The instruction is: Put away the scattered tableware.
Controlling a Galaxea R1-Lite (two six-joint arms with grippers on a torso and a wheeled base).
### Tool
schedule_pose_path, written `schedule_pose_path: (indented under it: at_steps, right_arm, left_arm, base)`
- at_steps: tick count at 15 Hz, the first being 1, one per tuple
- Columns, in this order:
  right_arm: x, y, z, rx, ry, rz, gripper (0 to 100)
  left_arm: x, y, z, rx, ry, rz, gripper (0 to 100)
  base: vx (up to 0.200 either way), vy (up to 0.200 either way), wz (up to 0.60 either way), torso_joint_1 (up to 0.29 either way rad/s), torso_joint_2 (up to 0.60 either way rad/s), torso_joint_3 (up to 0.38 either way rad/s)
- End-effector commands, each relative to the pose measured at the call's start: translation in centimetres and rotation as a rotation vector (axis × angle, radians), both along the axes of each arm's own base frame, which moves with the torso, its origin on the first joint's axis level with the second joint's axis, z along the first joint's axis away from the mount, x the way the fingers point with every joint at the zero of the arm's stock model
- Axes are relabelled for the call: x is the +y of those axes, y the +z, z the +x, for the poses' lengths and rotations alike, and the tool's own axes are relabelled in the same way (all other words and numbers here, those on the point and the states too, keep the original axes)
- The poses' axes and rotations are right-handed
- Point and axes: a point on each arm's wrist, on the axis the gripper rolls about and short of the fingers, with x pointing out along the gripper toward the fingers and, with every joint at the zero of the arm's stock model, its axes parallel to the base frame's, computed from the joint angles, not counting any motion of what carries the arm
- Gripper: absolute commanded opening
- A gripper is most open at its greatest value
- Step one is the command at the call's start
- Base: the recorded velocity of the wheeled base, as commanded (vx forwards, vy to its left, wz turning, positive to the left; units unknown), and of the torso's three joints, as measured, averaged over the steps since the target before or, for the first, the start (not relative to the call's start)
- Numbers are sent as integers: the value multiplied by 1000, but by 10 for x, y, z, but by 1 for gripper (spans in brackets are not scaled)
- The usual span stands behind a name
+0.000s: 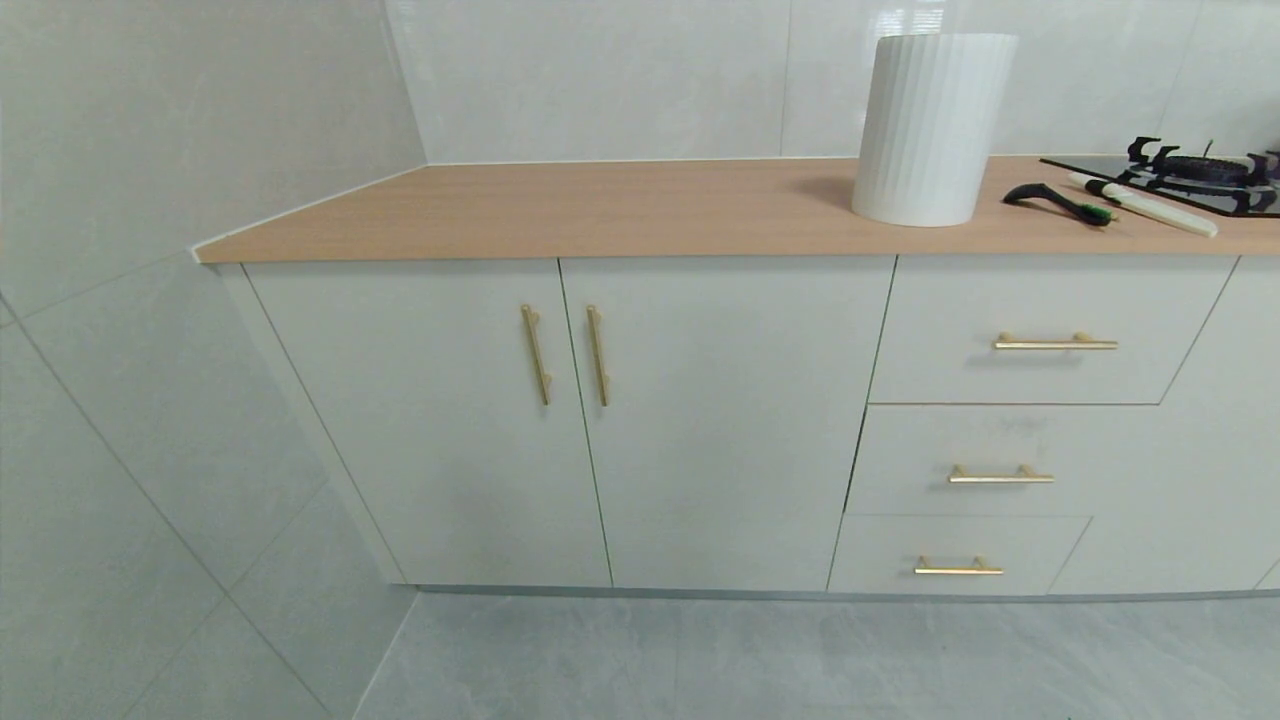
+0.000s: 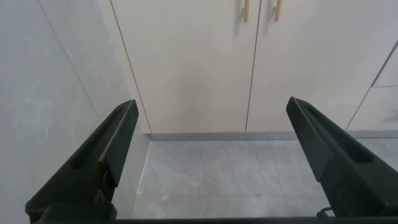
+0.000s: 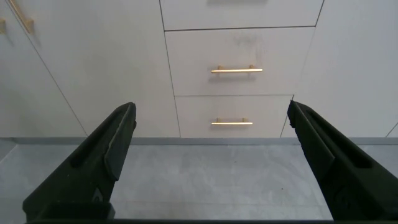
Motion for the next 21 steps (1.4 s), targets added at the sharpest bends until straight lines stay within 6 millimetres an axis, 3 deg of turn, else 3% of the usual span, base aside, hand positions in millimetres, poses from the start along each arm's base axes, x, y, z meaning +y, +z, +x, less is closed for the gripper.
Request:
schedule_pose_path:
  at_steps: [1, 5, 9, 17, 21]
  right_arm:
    - [0, 0, 0, 3, -1, 0, 100]
    - [0, 0, 0, 3, -1, 0, 100]
    - [0, 0, 0, 3, -1, -1, 100]
    - [0, 0, 0, 3, 2, 0, 100]
    - [0, 0, 0, 3, -1, 0, 100]
  left_arm:
    - [0, 0, 0, 1, -2, 1, 100]
    - [0, 0, 0, 1, -2, 1, 100]
    - [0, 0, 0, 1, -2, 3, 100]
    - [0, 0, 0, 1, -2, 3, 100]
    - [0, 0, 0, 1, -2, 4, 100]
  base:
    - [0, 0, 0, 0, 0, 0]
    - [0, 0, 0, 0, 0, 0]
    - [0, -200, 0, 2, 0, 5]
    - [0, 0, 0, 0, 0, 0]
    - [0, -200, 0, 5, 0, 1]
